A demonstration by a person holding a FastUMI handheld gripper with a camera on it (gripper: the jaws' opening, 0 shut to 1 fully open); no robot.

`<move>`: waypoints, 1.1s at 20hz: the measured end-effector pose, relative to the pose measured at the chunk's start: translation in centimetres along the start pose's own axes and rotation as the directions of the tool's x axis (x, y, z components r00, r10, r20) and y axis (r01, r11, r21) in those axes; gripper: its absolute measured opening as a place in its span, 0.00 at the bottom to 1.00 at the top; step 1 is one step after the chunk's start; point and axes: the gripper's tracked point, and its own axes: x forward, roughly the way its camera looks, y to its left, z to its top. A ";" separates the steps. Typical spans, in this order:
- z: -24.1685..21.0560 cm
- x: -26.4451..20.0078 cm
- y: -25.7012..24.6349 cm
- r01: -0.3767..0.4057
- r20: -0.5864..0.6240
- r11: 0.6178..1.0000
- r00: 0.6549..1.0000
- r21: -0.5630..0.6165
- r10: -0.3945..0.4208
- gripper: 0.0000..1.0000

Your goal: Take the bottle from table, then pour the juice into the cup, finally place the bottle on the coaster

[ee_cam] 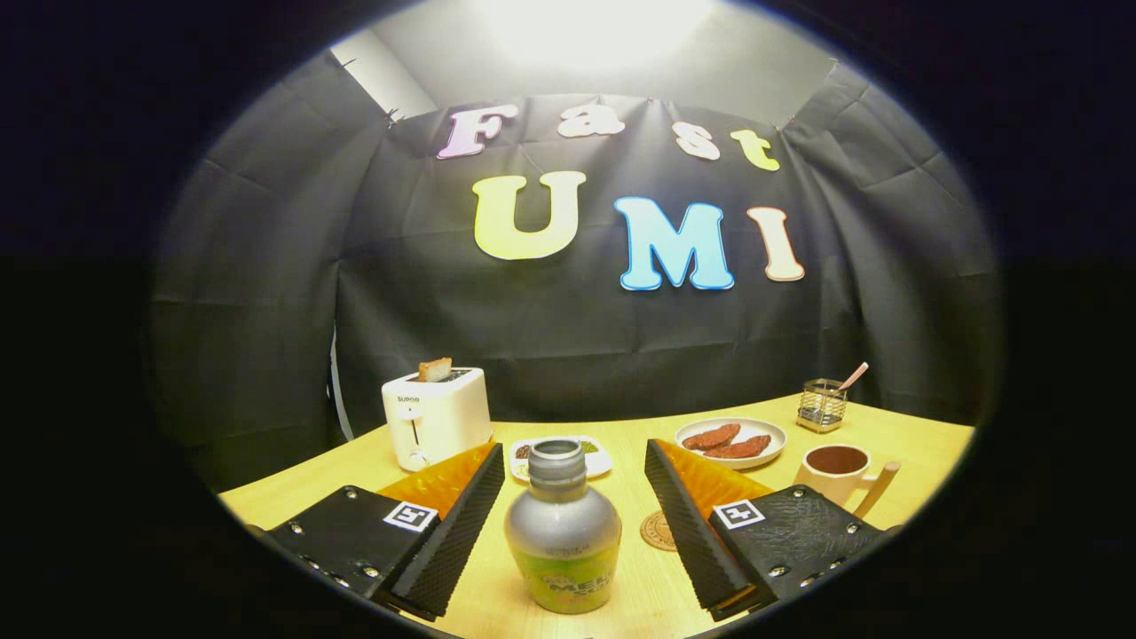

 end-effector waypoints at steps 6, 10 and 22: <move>-3.6 0.1 0.0 -0.014 -0.039 0.999 0.999 -0.045 0.012 0.98; -4.7 0.5 0.6 -0.028 -0.058 0.997 0.998 -0.068 0.024 0.86; -1.5 1.1 -2.5 0.007 -0.050 0.994 0.999 0.112 -0.001 0.77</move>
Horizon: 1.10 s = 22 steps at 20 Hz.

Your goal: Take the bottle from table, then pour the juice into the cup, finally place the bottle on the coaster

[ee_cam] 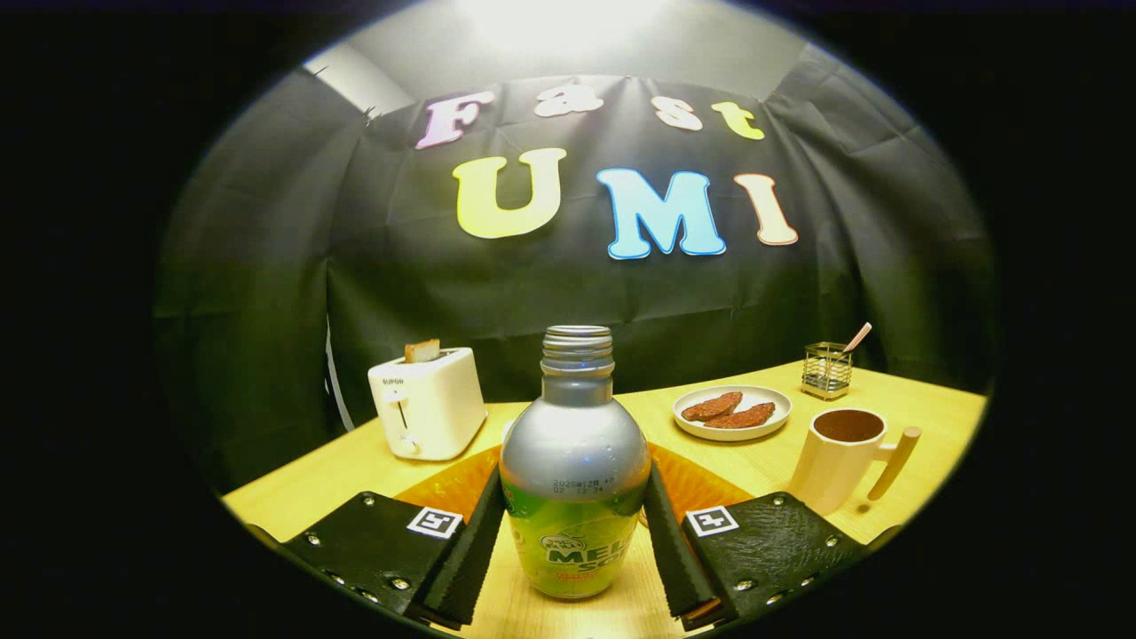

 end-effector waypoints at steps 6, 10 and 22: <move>2.0 1.3 -3.7 0.026 0.007 0.983 1.000 0.184 -0.027 0.77; 3.2 2.0 -5.1 -0.015 0.036 0.931 0.999 0.365 0.002 0.77; 2.4 3.7 -7.1 -0.024 0.025 0.660 1.000 0.751 0.008 0.77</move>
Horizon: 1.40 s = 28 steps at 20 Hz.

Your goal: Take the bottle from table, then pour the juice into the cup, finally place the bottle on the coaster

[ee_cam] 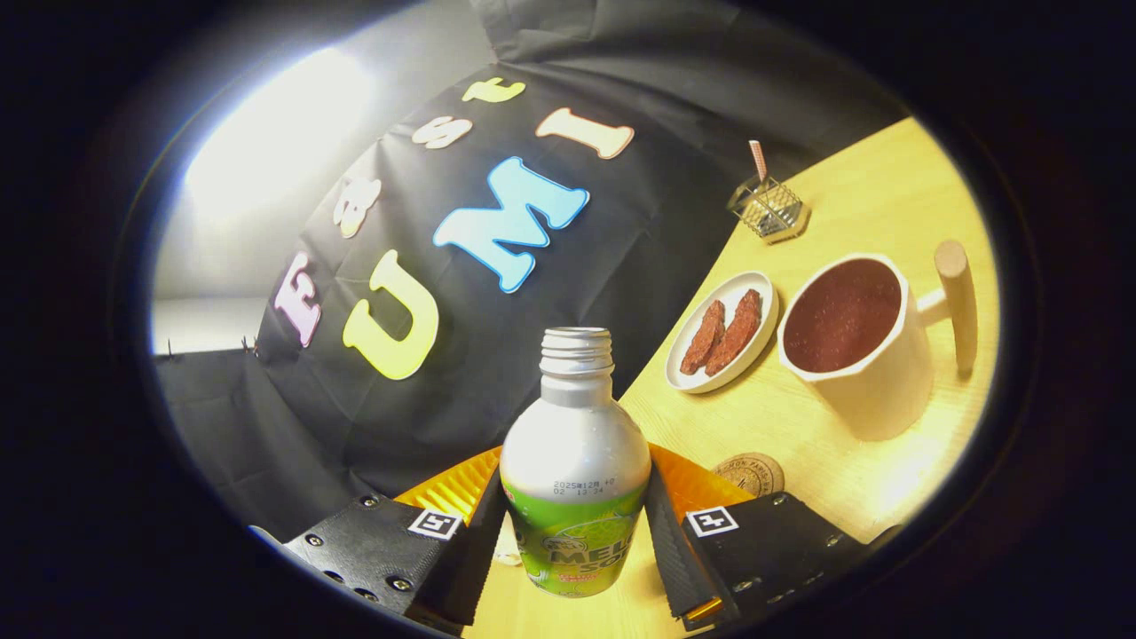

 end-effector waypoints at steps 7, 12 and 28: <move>2.0 -0.5 0.3 -0.090 0.089 0.938 0.994 0.335 0.064 0.77; 2.2 -1.1 -0.3 -0.112 0.119 0.895 0.991 0.431 0.067 0.76; 3.8 -1.0 -0.2 -0.200 0.219 0.760 0.973 0.619 0.078 0.77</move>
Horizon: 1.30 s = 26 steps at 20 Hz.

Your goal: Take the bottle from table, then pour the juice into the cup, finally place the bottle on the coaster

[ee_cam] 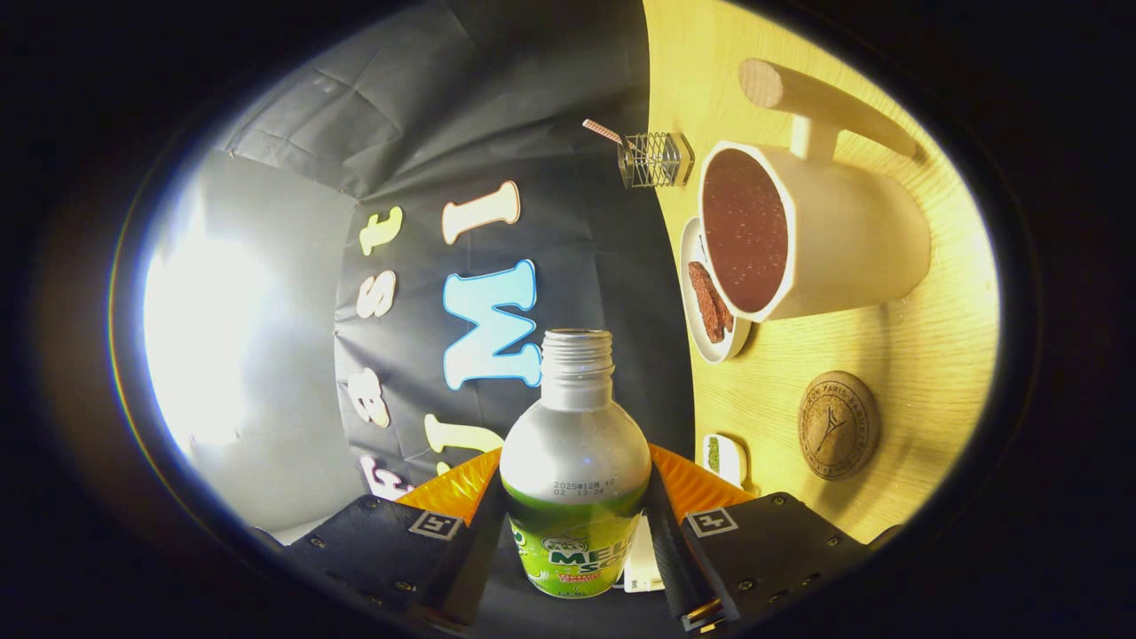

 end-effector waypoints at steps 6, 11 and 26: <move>0.5 0.3 0.4 -0.023 0.019 0.998 1.000 0.050 0.022 0.76; 0.5 0.7 1.3 -0.039 0.023 0.998 0.999 0.053 0.038 0.76; 0.2 2.1 2.8 -0.081 0.033 0.995 0.996 0.051 0.080 0.76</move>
